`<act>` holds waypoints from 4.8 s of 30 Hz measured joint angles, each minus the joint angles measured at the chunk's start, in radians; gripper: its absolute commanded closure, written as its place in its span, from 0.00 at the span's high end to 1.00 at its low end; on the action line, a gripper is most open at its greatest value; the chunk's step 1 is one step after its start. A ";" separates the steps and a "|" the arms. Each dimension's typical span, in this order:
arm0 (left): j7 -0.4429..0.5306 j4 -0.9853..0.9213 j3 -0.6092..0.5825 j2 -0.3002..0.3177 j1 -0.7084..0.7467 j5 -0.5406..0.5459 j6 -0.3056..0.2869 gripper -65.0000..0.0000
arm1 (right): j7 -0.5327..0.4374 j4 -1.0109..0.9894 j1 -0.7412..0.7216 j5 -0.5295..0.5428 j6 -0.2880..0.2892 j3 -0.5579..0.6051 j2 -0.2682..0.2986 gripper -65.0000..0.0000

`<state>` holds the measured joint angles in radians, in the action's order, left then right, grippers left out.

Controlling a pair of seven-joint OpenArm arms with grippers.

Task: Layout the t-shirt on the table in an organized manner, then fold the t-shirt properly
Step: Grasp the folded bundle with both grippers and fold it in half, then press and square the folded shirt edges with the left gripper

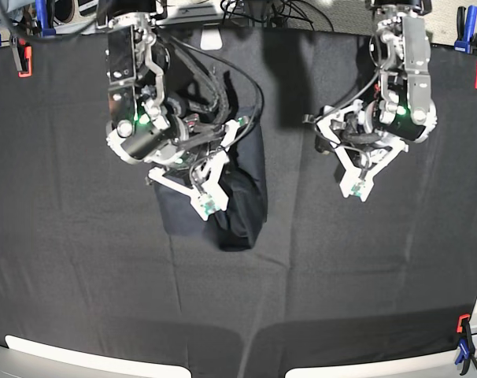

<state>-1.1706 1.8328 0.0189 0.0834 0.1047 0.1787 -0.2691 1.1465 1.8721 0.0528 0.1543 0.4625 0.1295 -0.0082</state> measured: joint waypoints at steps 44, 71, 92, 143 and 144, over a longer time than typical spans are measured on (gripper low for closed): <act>0.283 0.163 -0.275 0.003 0.084 0.318 -0.146 0.45 | -0.279 -0.634 -0.512 0.000 -0.035 -0.280 0.016 0.42; 0.517 -0.203 -0.589 0.042 -0.050 -0.187 0.247 0.45 | -0.168 -0.830 -0.447 0.162 0.113 -0.277 0.195 0.42; 0.490 -0.414 -0.586 0.054 -0.239 -0.200 0.245 0.45 | -0.116 -0.505 -0.170 0.290 0.166 -0.316 0.268 0.42; 0.011 -0.216 -0.581 0.192 -0.203 -0.096 0.304 0.45 | -0.066 -0.355 -0.166 0.298 0.199 -0.447 0.208 0.42; -0.014 -0.183 -0.582 0.192 -0.187 -0.090 0.303 0.45 | -0.066 -0.355 -0.166 0.298 0.199 -0.447 0.208 0.42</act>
<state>-1.1851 1.6493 -0.5632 0.2752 -0.0818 0.0887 0.0338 1.0809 1.5173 -0.1131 0.4526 0.6617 -0.3172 0.2001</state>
